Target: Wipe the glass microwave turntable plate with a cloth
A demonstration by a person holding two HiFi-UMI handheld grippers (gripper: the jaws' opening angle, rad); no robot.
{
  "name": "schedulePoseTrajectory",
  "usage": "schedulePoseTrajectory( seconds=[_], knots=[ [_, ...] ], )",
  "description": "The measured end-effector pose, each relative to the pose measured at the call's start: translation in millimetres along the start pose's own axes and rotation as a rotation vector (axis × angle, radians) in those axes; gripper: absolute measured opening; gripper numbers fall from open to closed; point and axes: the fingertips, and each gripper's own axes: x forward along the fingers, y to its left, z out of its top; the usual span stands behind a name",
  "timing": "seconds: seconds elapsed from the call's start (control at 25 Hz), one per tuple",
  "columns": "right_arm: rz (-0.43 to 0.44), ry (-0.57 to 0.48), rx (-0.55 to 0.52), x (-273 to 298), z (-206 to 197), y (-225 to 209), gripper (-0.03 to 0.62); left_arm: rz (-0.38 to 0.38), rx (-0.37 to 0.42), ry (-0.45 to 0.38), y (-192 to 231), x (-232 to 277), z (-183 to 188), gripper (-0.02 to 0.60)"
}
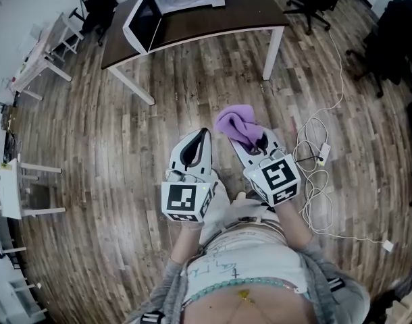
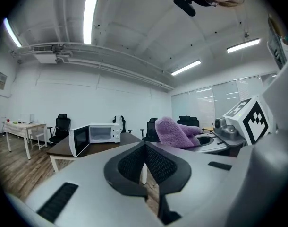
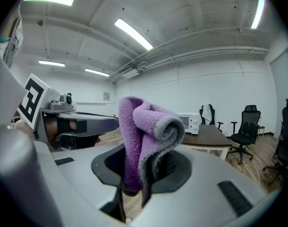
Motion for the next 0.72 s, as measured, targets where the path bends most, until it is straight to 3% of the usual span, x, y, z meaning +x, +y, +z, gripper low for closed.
schedulePoseTrajectory(
  seconds=[0.24,0.52,0.72],
  knots=[
    [-0.012,0.004,0.012,40.8,5.9,-8.1,0.109,-0.008,-0.027,-0.012,39.5,23.7,-2.2,0.011],
    [-0.071,0.012,0.007,101.2,14.9,-42.1,0.109,-0.108,-0.01,-0.014,77.5,86.8,0.2,0.011],
    [-0.102,0.018,0.02,150.4,23.4,-58.3,0.109,-0.14,-0.009,-0.007,117.3,118.2,5.2,0.011]
  ],
)
